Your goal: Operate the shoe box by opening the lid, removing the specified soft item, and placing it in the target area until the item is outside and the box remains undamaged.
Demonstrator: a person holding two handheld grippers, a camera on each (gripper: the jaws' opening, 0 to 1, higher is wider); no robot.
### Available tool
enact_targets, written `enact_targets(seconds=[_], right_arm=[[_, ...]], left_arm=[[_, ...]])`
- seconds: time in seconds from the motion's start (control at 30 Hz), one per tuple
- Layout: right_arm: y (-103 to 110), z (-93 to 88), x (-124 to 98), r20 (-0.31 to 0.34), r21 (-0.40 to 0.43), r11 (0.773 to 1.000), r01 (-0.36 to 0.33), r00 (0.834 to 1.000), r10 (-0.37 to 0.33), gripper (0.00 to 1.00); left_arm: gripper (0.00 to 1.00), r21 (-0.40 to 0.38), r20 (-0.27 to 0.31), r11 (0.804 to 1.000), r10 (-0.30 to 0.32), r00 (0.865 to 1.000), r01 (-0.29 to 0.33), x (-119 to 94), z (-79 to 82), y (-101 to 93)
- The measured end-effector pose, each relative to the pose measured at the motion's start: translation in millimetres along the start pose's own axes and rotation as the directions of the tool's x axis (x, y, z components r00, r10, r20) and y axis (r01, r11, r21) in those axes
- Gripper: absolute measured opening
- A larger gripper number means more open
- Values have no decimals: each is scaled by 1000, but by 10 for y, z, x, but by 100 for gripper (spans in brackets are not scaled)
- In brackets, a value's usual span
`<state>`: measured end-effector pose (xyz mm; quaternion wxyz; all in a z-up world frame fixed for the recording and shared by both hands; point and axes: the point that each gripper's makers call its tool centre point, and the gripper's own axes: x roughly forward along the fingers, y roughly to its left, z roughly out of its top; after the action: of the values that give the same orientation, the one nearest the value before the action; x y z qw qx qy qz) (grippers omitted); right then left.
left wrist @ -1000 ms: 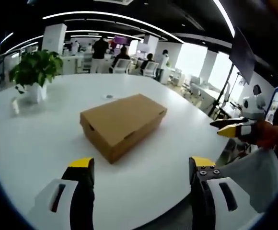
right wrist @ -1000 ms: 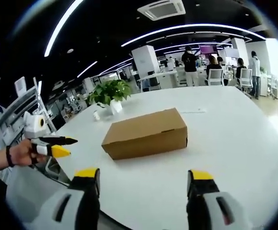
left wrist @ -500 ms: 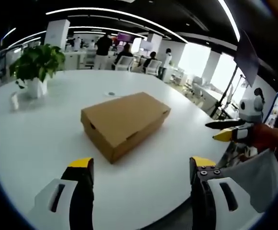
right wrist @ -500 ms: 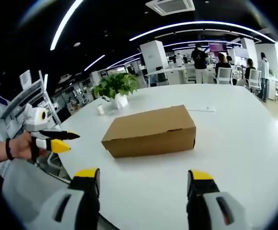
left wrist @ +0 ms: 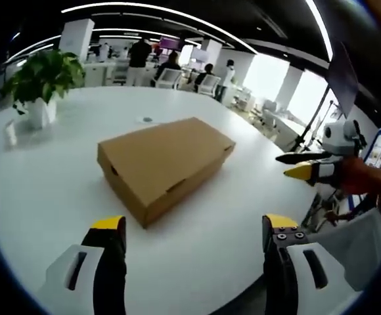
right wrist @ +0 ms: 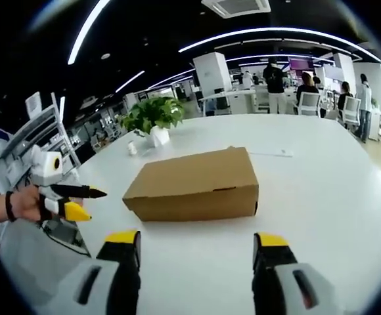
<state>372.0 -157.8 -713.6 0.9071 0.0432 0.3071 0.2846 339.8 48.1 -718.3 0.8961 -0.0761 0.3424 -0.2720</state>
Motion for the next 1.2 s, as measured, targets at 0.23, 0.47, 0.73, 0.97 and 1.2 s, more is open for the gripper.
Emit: enact_targets(seconds=[0.23, 0.47, 0.73, 0.97, 1.2], right_arm=[[-105, 133, 151, 3, -12, 1000, -21, 1000, 21, 72], [-200, 200, 284, -1, -19, 999, -33, 999, 33, 74], [-307, 241, 483, -20, -41, 998, -51, 999, 50, 75], [-340, 297, 628, -28, -46, 997, -65, 998, 64, 75], [-435, 342, 777, -34, -43, 997, -66, 997, 65, 75]], left_arm=[[88, -37, 5, 999, 8, 1000, -8, 75, 39, 86], [87, -54, -2, 998, 26, 1000, -26, 136, 14, 177], [86, -73, 0, 996, 41, 999, -41, 231, 23, 275], [85, -82, 2, 996, 46, 999, -46, 320, 66, 333], [84, -89, 3, 995, 50, 999, -50, 411, 108, 397]])
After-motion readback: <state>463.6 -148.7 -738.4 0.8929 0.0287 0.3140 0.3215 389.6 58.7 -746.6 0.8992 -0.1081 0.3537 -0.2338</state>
